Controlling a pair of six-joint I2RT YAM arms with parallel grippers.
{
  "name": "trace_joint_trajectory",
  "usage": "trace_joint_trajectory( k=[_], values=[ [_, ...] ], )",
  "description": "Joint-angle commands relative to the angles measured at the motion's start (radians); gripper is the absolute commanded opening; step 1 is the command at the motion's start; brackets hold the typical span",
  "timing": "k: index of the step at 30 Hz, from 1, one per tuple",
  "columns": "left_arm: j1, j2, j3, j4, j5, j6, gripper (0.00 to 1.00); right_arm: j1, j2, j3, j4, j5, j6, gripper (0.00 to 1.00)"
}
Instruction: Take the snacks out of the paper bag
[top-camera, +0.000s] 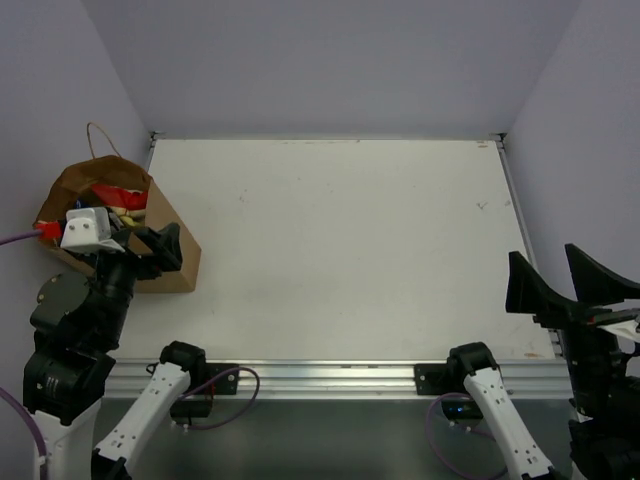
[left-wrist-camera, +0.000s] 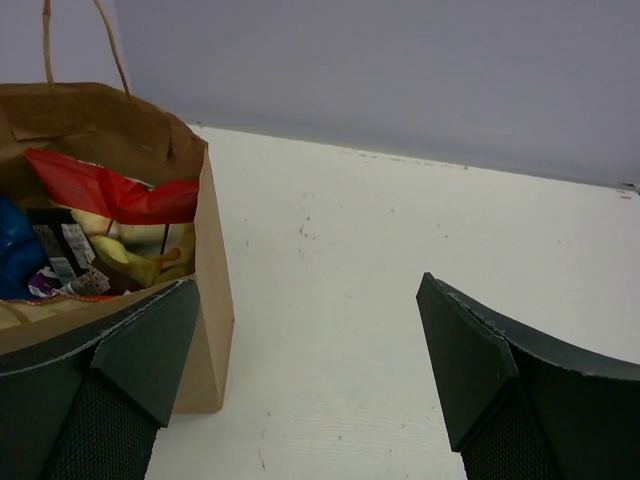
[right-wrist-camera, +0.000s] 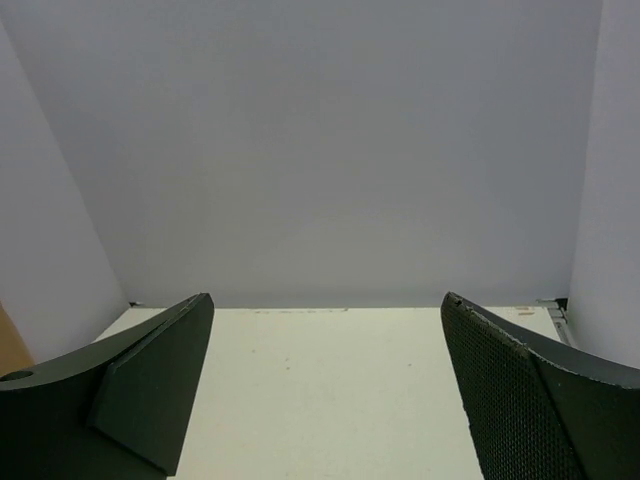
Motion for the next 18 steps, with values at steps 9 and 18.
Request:
trace_joint_trajectory(
  k=[9, 18],
  values=[
    [-0.004, 0.524, 0.275, -0.066, -0.064, -0.018, 1.00, 0.003, 0.154, -0.086, -0.050, -0.276, 0.074, 0.99],
    [0.226, 0.851, 0.532, -0.193, -0.121, -0.008, 1.00, 0.003, 0.265, -0.161, -0.099, -0.426, 0.089, 0.99]
  ],
)
